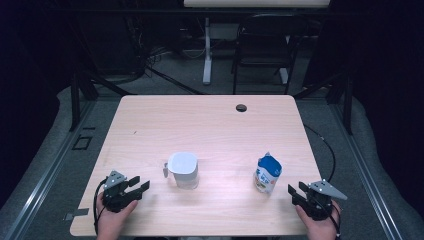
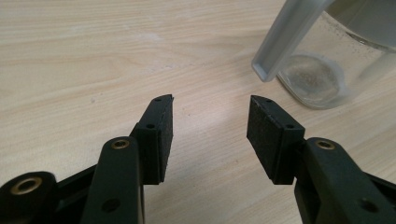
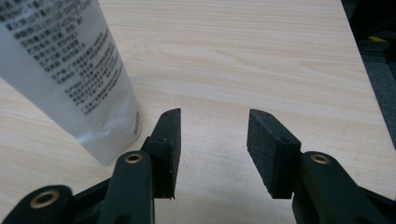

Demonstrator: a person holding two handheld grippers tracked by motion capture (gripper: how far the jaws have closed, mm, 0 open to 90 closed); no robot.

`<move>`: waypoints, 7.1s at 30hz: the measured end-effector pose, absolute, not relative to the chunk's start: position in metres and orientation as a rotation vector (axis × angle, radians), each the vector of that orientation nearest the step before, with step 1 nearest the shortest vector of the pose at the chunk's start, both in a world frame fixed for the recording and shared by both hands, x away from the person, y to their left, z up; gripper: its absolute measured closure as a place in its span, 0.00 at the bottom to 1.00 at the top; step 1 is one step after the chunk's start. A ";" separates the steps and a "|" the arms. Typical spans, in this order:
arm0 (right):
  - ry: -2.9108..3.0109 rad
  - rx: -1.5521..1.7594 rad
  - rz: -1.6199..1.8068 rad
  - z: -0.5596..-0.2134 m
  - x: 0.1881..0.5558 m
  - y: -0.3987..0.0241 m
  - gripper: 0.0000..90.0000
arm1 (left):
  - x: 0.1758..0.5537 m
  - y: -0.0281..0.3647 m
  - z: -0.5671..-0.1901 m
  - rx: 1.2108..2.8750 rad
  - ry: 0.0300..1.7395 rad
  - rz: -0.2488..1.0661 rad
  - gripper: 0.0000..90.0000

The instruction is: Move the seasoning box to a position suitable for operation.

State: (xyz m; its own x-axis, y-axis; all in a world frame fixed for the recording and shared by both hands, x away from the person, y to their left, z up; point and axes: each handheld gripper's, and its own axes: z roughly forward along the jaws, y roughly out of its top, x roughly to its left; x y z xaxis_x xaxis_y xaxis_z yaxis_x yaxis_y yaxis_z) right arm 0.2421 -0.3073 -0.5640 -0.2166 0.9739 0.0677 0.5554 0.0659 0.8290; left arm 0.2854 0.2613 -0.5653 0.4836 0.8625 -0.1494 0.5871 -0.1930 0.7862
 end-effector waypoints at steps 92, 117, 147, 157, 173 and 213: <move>1.994 1.378 1.131 -0.547 0.217 -0.285 0.73 | 0.291 0.159 -0.535 2.183 0.893 0.439 0.80; 2.118 1.438 1.139 -0.528 0.214 -0.280 0.65 | 0.273 0.158 -0.540 2.190 0.858 0.407 0.78; 2.249 1.211 1.201 -0.523 0.207 -0.218 0.65 | 0.270 0.175 -0.528 2.165 0.840 0.303 0.63; 2.268 1.147 1.207 -0.518 0.225 -0.191 0.71 | 0.266 0.186 -0.507 2.116 0.824 0.255 0.66; 2.279 1.109 1.262 -0.516 0.239 -0.168 0.73 | 0.272 0.179 -0.483 2.104 0.759 0.245 0.83; 2.284 1.034 1.342 -0.509 0.258 -0.139 0.85 | 0.286 0.158 -0.477 2.095 0.755 0.238 0.80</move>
State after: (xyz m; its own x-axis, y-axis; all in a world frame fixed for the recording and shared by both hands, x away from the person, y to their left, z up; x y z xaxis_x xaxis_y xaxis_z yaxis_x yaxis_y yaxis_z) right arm 0.2583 -0.1386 -0.5089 -0.6972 0.7099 0.0998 0.4327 0.3058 0.8481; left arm 0.2863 0.1580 -0.4768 0.7973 0.5947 -0.1034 0.4276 -0.4355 0.7922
